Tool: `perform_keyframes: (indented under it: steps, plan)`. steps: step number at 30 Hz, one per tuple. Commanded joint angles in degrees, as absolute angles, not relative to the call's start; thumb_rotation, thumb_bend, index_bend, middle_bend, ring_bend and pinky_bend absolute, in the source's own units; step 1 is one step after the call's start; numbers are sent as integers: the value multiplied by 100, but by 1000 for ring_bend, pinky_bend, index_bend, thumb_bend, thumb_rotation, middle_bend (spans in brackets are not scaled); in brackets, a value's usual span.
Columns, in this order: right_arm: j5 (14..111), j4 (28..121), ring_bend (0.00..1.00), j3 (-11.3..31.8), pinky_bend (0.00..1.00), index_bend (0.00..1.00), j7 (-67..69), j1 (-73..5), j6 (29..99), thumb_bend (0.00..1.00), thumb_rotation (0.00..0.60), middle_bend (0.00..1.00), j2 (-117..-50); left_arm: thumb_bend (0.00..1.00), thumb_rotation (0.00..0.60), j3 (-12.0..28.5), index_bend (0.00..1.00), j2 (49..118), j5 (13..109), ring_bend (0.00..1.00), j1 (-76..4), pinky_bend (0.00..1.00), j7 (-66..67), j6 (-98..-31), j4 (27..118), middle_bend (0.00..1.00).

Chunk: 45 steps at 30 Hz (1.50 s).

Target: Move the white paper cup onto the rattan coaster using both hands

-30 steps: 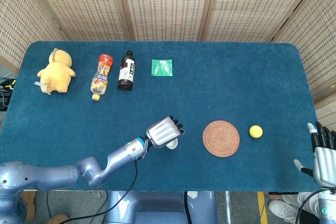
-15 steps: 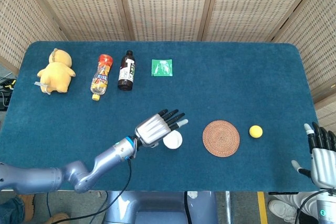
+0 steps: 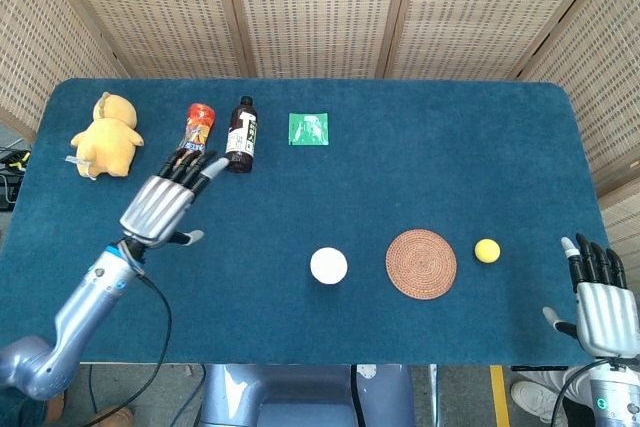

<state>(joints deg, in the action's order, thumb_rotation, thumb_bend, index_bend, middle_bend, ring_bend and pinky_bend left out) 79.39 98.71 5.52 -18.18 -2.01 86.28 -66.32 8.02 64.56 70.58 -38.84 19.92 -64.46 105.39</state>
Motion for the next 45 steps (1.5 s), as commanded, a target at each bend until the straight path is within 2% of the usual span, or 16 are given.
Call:
perform_keyframes:
  steps: [1, 6, 11, 18, 25, 32, 39, 45]
  plan:
    - [7972, 9844, 0, 538, 0, 26, -1870, -277, 8519, 0, 600, 0, -6643, 0, 600, 579, 0, 6109, 6873, 0, -3185, 0, 1624, -7131, 10842, 0]
    - [8268, 9935, 0, 567, 0, 13, -1892, -640, 8113, 0, 600, 0, -6509, 0, 600, 216, 0, 6020, 6819, 0, -2303, 0, 986, -7836, 10783, 0]
    - [8741, 10235, 0, 591, 0, 9, -1642, -1178, 7488, 0, 600, 0, -6273, 0, 600, 169, 0, 6193, 6885, 0, -1932, 0, 682, -8186, 10490, 0]
    - [8832, 10663, 0, 810, 0, 9, -1374, -2252, 6073, 0, 600, 0, -6119, 0, 600, 71, 0, 6234, 7228, 0, -1872, 0, 777, -8063, 10267, 0]
    - [8323, 10480, 0, 1077, 0, 9, -1521, -3328, 4813, 0, 600, 0, -6707, 0, 600, 60, 0, 6055, 7370, 0, -1869, 0, 1044, -7861, 10543, 0]
    - [7624, 10048, 0, 1305, 0, 7, -1646, -4232, 3925, 0, 600, 0, -7417, 0, 600, 104, 0, 6012, 7346, 0, -1850, 0, 1142, -7725, 10644, 0]
    - [6585, 9328, 0, 1294, 0, 16, -2171, -5044, 3427, 0, 600, 0, -8290, 0, 600, 187, 0, 6057, 7191, 0, -1895, 0, 1244, -7483, 10634, 0]
    - [6059, 9271, 0, 1071, 0, 111, -2500, -5297, 3488, 0, 600, 8, -8435, 0, 600, 234, 0, 6042, 7121, 0, -1900, 0, 1260, -7374, 10640, 0]
